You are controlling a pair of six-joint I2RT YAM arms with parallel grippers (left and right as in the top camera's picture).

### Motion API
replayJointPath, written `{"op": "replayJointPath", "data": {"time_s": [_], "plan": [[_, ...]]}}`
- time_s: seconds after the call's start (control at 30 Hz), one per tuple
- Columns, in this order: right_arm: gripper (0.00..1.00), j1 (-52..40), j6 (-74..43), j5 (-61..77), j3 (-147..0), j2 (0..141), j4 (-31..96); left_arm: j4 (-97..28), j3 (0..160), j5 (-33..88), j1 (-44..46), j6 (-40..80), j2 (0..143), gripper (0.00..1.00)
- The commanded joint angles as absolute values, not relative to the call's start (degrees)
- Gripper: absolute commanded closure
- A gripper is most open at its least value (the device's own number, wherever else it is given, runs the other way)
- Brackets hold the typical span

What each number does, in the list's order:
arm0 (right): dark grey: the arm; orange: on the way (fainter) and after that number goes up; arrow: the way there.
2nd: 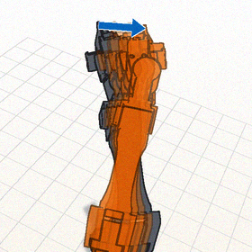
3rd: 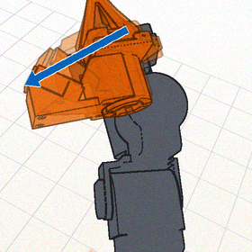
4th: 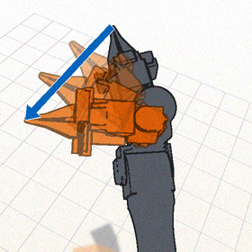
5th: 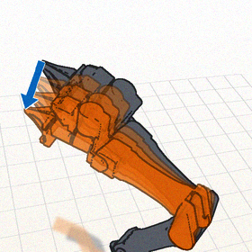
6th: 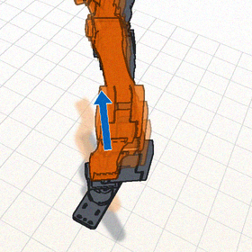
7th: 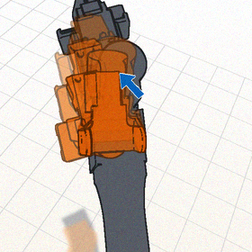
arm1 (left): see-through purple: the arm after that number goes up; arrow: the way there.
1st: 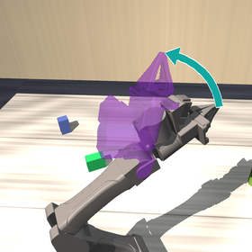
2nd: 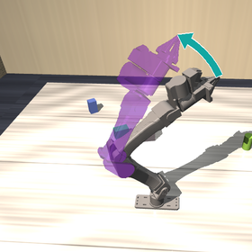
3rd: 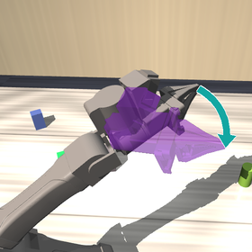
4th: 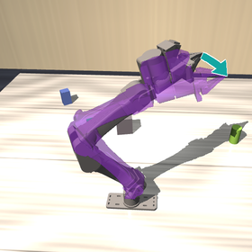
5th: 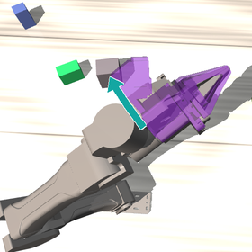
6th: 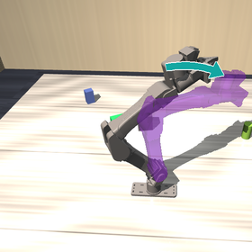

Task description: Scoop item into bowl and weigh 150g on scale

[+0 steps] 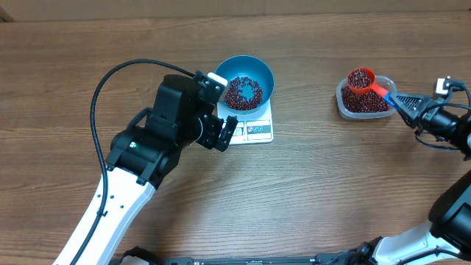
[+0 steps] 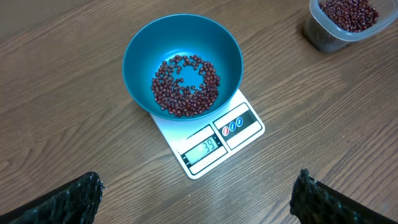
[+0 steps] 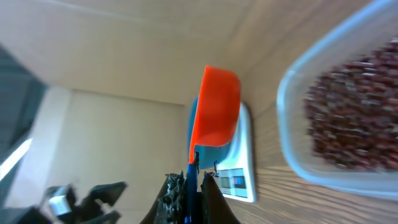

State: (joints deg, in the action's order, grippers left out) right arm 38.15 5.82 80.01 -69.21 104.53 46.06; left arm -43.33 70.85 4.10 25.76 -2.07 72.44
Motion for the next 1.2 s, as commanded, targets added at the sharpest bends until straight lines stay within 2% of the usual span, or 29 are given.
{"op": "replayJointPath", "data": {"time_s": [0.0, 0.2, 0.53, 0.87, 1.03, 1.17], "plan": [[0.96, 37.71, 6.2, 88.99, -68.97, 104.9, 45.78, -43.29, 70.48, 4.49, 25.52, -3.01, 72.75, 0.0], [0.96, 33.85, 6.17, 89.91, -69.12, 104.9, 45.5, -43.29, 70.48, 4.49, 25.52, -3.01, 72.75, 0.0], [0.96, 21.08, 3.33, 89.41, -72.75, 104.9, 39.97, -43.29, 70.48, 4.49, 25.52, -3.01, 72.75, 0.0], [0.96, 8.64, -15.94, 79.4, -74.0, 104.9, 19.46, -43.29, 70.48, 4.49, 25.52, -3.01, 72.75, 0.0], [0.96, 2.61, -16.93, 71.18, -73.97, 104.9, 11.51, -43.29, 70.48, 4.49, 25.52, -3.01, 72.75, 0.0], [0.96, -0.69, -15.9, 62.11, -73.97, 104.9, 10.66, -43.29, 70.48, 4.49, 25.52, -3.01, 72.75, 0.0]]}}
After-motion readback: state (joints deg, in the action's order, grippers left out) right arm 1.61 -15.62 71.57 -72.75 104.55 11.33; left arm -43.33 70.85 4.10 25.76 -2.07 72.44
